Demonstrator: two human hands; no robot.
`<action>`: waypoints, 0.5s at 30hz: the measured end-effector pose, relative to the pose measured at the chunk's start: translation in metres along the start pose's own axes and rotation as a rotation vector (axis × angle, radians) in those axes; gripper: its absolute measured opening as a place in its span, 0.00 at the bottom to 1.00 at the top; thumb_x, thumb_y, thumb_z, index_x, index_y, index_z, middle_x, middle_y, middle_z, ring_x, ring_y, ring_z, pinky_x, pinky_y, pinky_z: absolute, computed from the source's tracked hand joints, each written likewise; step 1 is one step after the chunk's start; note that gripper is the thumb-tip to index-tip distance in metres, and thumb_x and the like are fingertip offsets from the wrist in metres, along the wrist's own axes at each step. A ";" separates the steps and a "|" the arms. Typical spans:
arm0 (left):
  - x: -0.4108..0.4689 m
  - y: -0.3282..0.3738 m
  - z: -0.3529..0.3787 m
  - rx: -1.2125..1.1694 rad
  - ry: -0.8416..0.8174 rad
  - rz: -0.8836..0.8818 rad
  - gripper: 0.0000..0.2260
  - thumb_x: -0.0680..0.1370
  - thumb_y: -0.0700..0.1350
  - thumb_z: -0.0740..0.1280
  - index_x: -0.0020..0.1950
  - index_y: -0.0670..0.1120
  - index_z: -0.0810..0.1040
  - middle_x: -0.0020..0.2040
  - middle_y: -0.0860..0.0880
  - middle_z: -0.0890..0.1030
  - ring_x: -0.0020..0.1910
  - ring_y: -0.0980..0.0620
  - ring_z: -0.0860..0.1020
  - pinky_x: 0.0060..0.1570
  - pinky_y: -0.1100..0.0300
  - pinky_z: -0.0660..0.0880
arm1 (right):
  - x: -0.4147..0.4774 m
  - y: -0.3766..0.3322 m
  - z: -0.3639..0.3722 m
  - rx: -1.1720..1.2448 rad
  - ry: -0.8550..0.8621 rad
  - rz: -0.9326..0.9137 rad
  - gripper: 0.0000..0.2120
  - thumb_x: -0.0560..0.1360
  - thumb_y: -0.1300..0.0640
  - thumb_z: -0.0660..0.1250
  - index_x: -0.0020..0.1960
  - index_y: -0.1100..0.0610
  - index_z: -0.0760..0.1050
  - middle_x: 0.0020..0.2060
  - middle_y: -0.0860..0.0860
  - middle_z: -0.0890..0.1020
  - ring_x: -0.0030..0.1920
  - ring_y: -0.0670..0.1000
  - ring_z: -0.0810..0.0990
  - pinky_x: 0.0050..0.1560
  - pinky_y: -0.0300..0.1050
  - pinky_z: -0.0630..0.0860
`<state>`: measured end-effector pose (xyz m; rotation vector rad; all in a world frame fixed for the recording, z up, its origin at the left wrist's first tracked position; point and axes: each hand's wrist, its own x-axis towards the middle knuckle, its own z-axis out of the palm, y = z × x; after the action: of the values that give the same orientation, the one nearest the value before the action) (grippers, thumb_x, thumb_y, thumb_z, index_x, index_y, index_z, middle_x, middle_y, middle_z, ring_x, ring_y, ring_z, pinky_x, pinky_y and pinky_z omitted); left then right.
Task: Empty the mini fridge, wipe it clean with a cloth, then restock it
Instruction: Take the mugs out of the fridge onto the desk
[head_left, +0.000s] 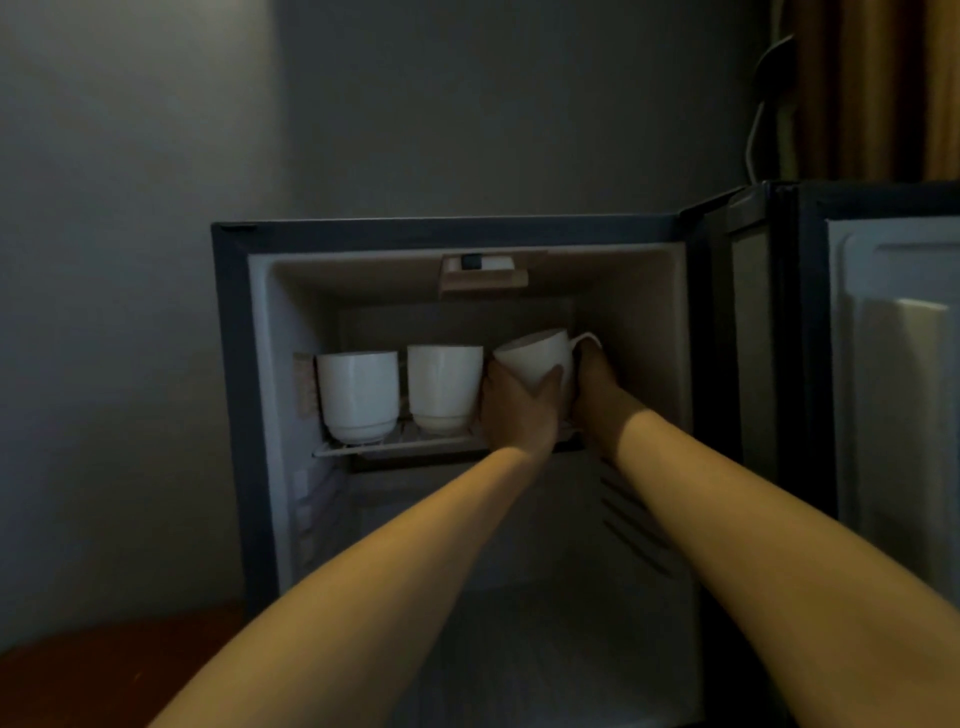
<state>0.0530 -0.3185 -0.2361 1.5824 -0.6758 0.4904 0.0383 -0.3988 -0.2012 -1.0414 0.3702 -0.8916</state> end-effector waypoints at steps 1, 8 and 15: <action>-0.001 -0.002 0.001 -0.015 0.021 0.015 0.36 0.75 0.56 0.70 0.76 0.41 0.61 0.74 0.43 0.67 0.72 0.44 0.65 0.70 0.52 0.62 | -0.001 0.000 0.000 0.002 -0.022 -0.005 0.17 0.79 0.44 0.58 0.53 0.56 0.77 0.55 0.57 0.80 0.57 0.60 0.78 0.55 0.51 0.74; -0.003 -0.004 0.005 -0.112 0.077 0.060 0.34 0.73 0.55 0.72 0.72 0.40 0.65 0.71 0.41 0.70 0.70 0.44 0.68 0.69 0.50 0.65 | 0.002 0.005 -0.001 0.029 -0.021 -0.049 0.19 0.80 0.42 0.54 0.53 0.54 0.76 0.58 0.58 0.79 0.58 0.61 0.77 0.63 0.59 0.71; -0.008 -0.005 0.002 -0.205 0.069 0.065 0.36 0.71 0.52 0.75 0.73 0.42 0.64 0.71 0.44 0.70 0.70 0.46 0.68 0.69 0.48 0.65 | 0.003 0.004 -0.001 0.045 -0.047 -0.040 0.20 0.80 0.42 0.54 0.43 0.55 0.76 0.52 0.58 0.81 0.52 0.60 0.78 0.60 0.56 0.73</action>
<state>0.0499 -0.3192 -0.2453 1.3488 -0.7034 0.5047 0.0412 -0.4008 -0.2045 -1.0292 0.2898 -0.9055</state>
